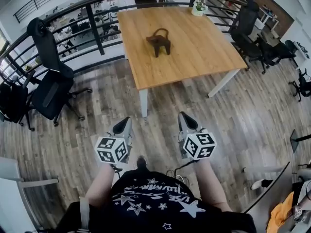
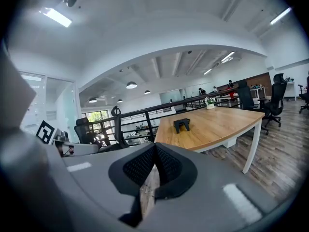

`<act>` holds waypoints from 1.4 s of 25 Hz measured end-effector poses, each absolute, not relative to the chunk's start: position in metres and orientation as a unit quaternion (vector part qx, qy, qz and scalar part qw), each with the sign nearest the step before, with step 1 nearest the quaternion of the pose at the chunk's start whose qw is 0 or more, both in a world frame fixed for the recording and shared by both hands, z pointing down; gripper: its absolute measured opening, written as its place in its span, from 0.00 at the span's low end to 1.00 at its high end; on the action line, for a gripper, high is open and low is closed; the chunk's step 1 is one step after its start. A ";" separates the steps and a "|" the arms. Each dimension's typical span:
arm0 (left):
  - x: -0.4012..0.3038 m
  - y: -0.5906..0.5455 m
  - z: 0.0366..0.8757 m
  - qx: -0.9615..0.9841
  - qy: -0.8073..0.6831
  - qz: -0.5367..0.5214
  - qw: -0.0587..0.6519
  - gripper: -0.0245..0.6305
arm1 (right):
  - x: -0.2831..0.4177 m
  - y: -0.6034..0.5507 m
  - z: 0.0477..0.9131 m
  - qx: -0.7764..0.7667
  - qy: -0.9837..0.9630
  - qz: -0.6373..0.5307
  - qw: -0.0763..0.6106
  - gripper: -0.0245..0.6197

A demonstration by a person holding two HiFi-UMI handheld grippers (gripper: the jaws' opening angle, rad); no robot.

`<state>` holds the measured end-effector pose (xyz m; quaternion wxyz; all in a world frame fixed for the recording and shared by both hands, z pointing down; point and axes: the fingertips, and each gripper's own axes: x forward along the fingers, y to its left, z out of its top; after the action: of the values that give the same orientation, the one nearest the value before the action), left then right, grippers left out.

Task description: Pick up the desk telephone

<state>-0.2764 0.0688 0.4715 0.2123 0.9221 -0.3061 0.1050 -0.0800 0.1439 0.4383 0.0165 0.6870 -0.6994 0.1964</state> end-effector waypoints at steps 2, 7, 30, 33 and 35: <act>-0.276 0.065 0.474 0.922 -0.304 0.106 0.215 0.04 | -0.080 0.140 0.440 0.690 -0.696 0.199 0.017 0.04; -0.281 0.058 0.486 0.919 -0.300 0.110 0.229 0.04 | -0.076 0.129 0.446 0.708 -0.675 0.208 0.004 0.04; -0.268 0.000 0.500 0.921 -0.278 0.116 0.246 0.04 | -0.045 0.094 0.464 0.744 -0.634 0.212 0.021 0.04; -0.260 -0.012 0.502 0.915 -0.297 0.118 0.247 0.04 | -0.030 0.075 0.467 0.732 -0.646 0.214 0.019 0.04; -0.251 -0.021 0.503 0.909 -0.312 0.116 0.251 0.04 | -0.018 0.059 0.467 0.723 -0.657 0.213 0.017 0.04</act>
<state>-0.2512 -0.0207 0.5031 0.2512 0.9090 -0.3118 0.1155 -0.0177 0.0588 0.4672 0.0172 0.7233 -0.6566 0.2131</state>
